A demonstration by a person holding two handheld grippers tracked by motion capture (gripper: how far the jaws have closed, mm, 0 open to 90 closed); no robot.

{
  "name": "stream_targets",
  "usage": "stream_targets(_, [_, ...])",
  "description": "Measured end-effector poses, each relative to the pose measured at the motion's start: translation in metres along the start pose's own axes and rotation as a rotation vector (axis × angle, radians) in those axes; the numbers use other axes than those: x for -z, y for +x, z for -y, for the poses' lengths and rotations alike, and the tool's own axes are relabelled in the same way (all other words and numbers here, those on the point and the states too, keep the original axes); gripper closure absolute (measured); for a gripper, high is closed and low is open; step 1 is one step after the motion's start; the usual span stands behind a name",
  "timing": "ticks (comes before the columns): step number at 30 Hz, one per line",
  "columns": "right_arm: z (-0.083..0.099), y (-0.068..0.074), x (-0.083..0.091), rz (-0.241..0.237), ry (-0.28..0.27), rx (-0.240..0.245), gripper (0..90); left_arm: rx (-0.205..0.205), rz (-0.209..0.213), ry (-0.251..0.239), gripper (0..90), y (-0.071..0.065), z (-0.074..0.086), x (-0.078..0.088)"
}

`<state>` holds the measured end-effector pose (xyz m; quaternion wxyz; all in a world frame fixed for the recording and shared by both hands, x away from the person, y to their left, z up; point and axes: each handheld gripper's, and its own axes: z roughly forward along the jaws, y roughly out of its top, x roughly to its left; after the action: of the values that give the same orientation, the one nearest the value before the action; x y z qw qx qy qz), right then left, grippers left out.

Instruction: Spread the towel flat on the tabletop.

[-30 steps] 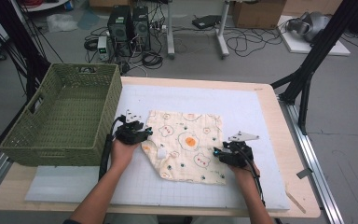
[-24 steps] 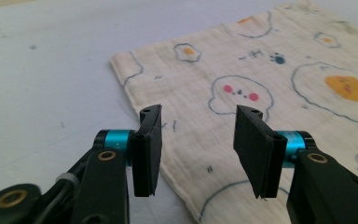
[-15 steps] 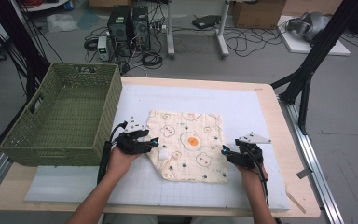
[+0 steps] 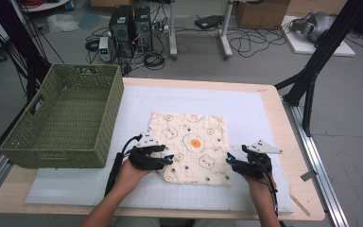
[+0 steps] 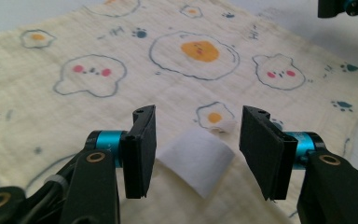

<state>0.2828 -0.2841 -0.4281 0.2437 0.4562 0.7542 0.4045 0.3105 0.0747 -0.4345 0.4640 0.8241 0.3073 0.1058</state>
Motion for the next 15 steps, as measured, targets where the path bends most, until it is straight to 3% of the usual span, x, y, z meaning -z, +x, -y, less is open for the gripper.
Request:
stream_targets(2, [-0.001, 0.003, -0.001, -0.01, 0.004, 0.004, 31.9, -0.017, -0.004, 0.016, 50.0, -0.003, 0.0, -0.003])
stream_targets(3, [-0.001, 0.004, -0.002, -0.014, 0.005, 0.012, 31.9, -0.048, -0.022, 0.055, 55.4, -0.006, 0.002, -0.007])
stream_targets(6, [-0.001, 0.007, -0.004, -0.018, 0.014, 0.029, 32.0, -0.066, -0.041, 0.066, 75.1, -0.008, 0.006, -0.007])
stream_targets(8, [-0.001, 0.007, -0.005, -0.019, 0.015, 0.035, 32.2, -0.066, -0.054, 0.053, 82.7, -0.008, 0.009, -0.003])
stream_targets(15, [0.0, 0.005, -0.005, -0.025, 0.016, 0.025, 33.2, -0.045, -0.091, 0.005, 87.5, -0.002, 0.02, 0.024])
